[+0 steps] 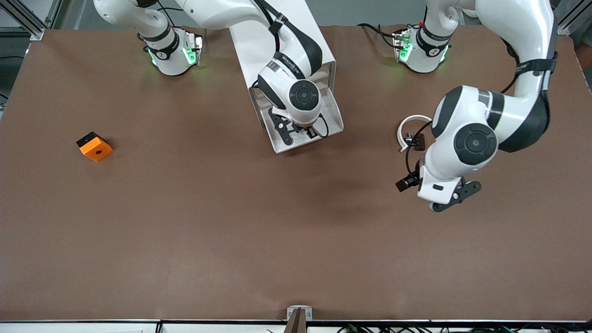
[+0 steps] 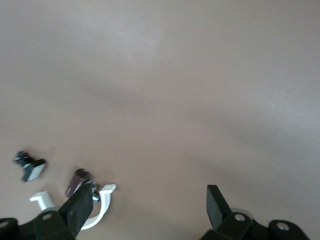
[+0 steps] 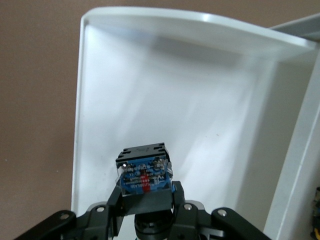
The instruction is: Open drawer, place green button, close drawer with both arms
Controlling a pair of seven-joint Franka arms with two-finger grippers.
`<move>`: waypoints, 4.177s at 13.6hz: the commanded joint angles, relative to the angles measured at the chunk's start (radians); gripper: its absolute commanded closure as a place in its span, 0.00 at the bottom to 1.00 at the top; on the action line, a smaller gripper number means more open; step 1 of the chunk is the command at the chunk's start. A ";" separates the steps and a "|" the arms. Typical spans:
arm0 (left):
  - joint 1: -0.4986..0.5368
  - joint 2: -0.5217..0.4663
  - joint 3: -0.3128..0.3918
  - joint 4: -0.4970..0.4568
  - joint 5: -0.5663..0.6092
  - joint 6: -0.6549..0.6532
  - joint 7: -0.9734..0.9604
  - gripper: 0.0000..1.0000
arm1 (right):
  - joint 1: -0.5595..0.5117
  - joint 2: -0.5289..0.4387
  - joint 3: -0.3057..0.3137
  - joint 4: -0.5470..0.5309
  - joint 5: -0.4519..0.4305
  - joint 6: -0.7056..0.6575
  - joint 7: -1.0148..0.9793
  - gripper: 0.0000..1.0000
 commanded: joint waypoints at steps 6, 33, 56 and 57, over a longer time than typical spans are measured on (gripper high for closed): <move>-0.048 -0.010 -0.059 -0.202 0.023 0.194 -0.003 0.00 | 0.015 -0.009 -0.012 0.039 0.023 -0.021 0.013 0.00; -0.345 0.221 -0.238 -0.160 -0.194 0.374 -0.246 0.00 | -0.873 -0.677 -0.021 -0.133 -0.167 -0.490 -1.661 0.00; 0.048 0.130 -0.223 -0.033 0.012 0.192 -0.337 0.00 | -0.938 -0.675 -0.019 -0.049 -0.233 -0.481 -1.744 0.00; 0.093 0.106 -0.226 -0.013 0.108 0.144 -0.334 0.00 | -0.938 -0.674 -0.019 -0.047 -0.234 -0.479 -1.748 0.00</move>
